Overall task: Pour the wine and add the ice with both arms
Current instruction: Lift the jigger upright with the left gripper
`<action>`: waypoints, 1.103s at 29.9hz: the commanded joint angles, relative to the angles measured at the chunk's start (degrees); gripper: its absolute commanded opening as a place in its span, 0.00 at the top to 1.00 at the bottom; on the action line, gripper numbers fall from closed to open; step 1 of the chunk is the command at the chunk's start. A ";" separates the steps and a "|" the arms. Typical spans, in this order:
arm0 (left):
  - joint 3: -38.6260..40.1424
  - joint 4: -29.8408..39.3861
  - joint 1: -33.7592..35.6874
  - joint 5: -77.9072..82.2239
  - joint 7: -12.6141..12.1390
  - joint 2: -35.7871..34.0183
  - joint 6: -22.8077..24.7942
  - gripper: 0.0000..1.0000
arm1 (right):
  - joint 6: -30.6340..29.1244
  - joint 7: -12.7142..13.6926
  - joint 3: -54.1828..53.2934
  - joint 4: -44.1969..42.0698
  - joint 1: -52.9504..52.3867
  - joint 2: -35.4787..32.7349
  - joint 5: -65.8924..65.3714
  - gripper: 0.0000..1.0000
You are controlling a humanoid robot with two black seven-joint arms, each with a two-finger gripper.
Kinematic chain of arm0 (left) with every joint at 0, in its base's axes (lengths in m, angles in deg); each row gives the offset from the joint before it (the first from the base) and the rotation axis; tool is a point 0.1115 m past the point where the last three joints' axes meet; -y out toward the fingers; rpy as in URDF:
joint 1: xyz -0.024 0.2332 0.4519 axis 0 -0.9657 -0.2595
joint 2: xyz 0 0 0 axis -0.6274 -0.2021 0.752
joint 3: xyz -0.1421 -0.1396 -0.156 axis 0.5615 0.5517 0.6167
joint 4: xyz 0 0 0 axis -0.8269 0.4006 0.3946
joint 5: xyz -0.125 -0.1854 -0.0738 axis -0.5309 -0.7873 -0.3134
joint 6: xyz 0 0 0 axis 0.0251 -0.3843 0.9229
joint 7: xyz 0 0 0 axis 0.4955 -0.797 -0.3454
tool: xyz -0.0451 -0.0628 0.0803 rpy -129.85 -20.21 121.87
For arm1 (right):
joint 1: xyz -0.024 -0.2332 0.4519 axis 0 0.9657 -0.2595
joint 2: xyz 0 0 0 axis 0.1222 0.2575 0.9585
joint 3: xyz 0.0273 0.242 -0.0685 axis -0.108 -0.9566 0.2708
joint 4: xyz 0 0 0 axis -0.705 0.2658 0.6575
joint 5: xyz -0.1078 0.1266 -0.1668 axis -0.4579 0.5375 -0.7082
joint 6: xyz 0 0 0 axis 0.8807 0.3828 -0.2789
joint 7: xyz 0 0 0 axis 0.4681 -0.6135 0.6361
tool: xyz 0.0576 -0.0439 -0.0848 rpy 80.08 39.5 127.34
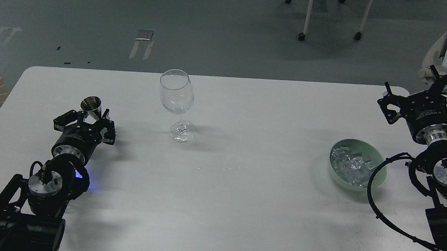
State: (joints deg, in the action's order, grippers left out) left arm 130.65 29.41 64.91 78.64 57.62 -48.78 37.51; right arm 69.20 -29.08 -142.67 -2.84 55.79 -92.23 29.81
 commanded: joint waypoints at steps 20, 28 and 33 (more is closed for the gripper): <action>0.41 0.15 -0.41 -0.62 0.09 0.27 1.59 0.66 | 0.00 0.09 0.00 0.01 -0.58 -0.05 0.00 0.00; 0.67 0.15 -0.41 -0.62 0.27 0.44 2.47 0.66 | 0.00 0.09 0.00 0.09 -0.32 -0.14 0.00 0.00; 0.76 0.15 -0.24 -0.62 0.27 0.88 3.70 0.63 | 0.00 0.09 0.00 0.27 -0.23 -0.14 0.00 0.00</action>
State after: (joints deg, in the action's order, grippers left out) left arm 131.35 29.56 64.47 77.97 57.95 -48.04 40.33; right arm 69.20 -28.99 -142.67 -2.61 55.51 -92.36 29.81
